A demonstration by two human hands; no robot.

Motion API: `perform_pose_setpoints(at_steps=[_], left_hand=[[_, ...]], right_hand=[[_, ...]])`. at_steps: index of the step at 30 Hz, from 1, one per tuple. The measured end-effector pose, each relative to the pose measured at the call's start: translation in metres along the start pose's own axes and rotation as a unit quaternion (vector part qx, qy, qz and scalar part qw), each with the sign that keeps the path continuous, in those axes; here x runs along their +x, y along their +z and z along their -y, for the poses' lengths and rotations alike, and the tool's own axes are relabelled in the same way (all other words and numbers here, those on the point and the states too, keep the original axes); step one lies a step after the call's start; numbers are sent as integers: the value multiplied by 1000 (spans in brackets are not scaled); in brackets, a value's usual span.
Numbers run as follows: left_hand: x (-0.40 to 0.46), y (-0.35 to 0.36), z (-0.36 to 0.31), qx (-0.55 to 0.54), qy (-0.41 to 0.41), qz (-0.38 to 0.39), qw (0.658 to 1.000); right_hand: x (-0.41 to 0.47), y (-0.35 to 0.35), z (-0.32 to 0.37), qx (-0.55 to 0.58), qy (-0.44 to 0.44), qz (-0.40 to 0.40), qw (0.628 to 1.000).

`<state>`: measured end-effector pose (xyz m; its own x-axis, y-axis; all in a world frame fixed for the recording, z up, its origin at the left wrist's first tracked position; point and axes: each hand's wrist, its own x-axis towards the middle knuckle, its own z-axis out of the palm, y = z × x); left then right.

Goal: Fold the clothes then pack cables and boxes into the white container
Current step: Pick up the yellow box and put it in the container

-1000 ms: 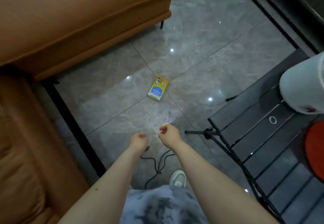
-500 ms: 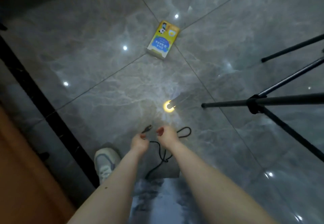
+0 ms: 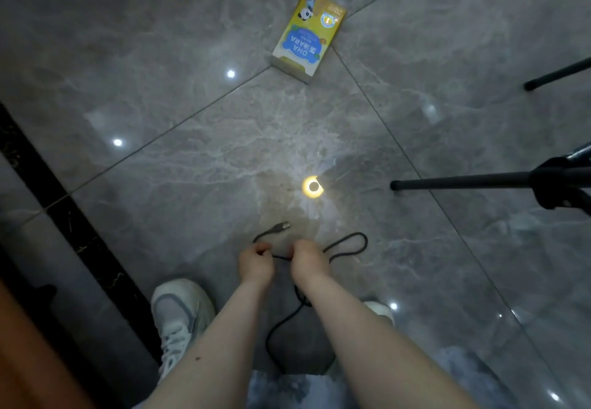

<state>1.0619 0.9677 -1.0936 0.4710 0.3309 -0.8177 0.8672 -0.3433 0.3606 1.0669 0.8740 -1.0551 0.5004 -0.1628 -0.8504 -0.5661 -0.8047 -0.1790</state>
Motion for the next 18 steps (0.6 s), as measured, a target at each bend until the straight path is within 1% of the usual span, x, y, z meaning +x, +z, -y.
perform_pose_setpoints(at_steps=[3, 7, 10, 14, 18], left_hand=[[3, -3, -27, -26, 30, -14, 999], [22, -7, -87, -74, 101, -37, 991], [36, -7, -139, -134, 112, -61, 983], [54, -2, -211, -250, 117, -89, 957], [83, 6, -269, -331, 137, -68, 931]], right_hand=[[7, -9, 8, 31, 4, -18, 999], [30, -49, 31, 125, -5, -86, 988], [55, -91, 53, 155, -36, -143, 977], [94, -147, 84, 230, -77, -207, 948], [127, -194, 103, 261, -115, -264, 922]])
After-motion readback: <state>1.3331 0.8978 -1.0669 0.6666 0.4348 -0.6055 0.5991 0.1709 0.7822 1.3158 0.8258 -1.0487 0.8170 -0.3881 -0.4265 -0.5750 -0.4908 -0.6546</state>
